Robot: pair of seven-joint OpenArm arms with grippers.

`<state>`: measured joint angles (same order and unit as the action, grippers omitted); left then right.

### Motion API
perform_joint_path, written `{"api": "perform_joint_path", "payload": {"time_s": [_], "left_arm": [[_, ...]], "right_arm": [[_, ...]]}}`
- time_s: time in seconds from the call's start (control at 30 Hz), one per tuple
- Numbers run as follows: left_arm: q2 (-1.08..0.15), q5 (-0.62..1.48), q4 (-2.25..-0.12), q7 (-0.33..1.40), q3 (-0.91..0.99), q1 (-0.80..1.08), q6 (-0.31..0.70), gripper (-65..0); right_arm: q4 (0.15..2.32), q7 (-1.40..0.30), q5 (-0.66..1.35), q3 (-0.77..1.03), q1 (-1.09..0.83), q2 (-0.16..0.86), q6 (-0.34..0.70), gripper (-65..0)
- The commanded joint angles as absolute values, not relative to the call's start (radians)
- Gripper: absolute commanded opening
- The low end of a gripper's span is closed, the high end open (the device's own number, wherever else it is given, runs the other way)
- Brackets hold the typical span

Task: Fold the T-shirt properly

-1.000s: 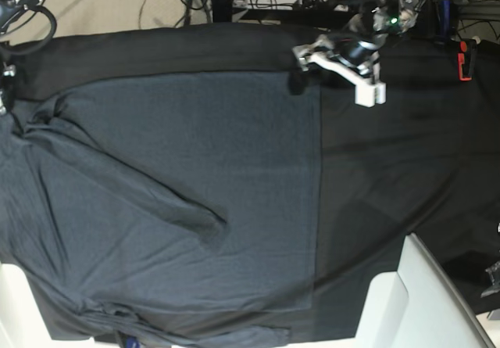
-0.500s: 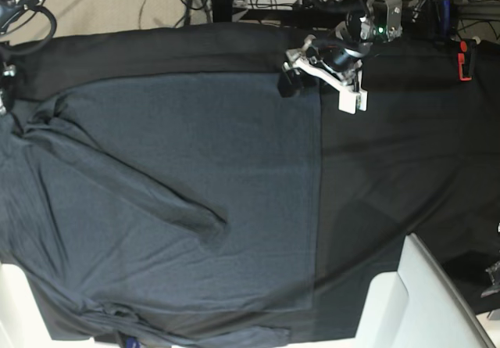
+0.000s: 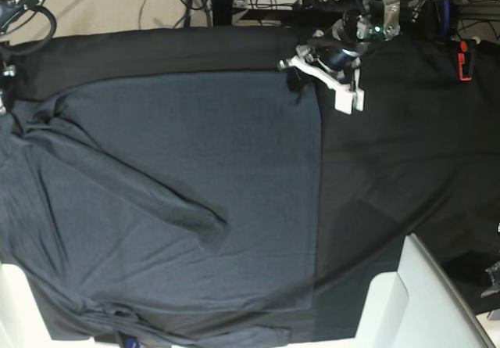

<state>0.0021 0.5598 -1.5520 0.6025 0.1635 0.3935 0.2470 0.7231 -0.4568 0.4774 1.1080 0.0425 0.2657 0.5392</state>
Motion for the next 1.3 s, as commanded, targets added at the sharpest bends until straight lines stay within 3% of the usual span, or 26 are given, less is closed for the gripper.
{"api": "perform_joint_path", "payload": {"time_s": [0.0, 0.4, 0.57, 0.77, 1.27], "left_arm": [[0.001, 0.578, -1.593, 0.604, 0.165, 0.4, 0.259, -65.0], [-0.002, 0.578, -1.764, 0.748, 0.166, 0.452, 0.257, -65.0], [-0.002, 0.578, -1.821, 0.792, 0.251, 0.506, 0.257, -65.0], [-0.012, 0.578, -1.831, 0.8, 0.317, 0.561, 0.257, -65.0], [-0.015, 0.578, -1.836, 0.796, 0.32, 0.63, 0.257, -65.0]], "right_arm": [[0.762, -0.46, 0.472, 1.109, 0.042, 0.288, 0.536, -64.8], [0.98, -0.608, 0.47, 1.112, 0.016, 0.286, 0.464, -64.8], [1.006, -0.697, 0.47, 1.112, 0.015, 0.288, 0.449, -64.8], [1.07, -0.733, 0.469, 1.104, -0.013, 0.28, 0.394, -64.8], [1.196, -0.828, 0.47, 1.102, -0.117, 0.229, 0.378, -64.8]]}}
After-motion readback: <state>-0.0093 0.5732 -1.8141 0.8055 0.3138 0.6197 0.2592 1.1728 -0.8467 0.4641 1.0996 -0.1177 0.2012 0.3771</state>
